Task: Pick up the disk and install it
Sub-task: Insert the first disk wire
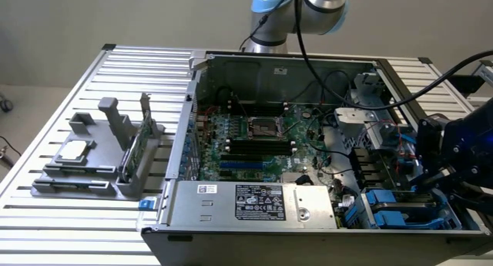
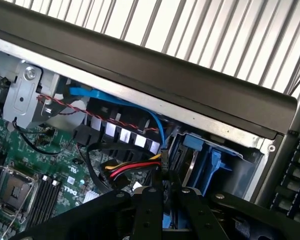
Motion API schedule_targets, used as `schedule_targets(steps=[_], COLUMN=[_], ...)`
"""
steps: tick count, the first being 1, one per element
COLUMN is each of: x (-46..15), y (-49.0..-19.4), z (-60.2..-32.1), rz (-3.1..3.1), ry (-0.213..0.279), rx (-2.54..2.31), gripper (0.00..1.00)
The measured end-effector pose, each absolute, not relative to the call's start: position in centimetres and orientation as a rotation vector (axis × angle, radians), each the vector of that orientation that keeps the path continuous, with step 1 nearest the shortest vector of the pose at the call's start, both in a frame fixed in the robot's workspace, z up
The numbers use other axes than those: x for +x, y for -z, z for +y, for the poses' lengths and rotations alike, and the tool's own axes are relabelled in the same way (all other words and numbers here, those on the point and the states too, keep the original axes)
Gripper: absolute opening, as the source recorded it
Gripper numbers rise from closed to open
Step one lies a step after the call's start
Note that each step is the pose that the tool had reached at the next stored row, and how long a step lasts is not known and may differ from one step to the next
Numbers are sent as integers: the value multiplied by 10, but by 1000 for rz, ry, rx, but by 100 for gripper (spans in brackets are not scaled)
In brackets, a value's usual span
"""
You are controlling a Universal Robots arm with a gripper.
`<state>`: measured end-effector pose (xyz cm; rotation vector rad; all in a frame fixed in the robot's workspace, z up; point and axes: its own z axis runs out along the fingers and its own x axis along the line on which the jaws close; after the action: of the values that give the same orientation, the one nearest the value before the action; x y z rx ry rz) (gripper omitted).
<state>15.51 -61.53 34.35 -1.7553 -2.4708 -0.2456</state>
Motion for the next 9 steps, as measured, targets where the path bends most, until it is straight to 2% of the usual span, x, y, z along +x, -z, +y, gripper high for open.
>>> schedule_targets(steps=[9], x=[153], y=[-343], z=[-615], rz=[-2422], ry=[240], rx=[-1837], gripper=[16])
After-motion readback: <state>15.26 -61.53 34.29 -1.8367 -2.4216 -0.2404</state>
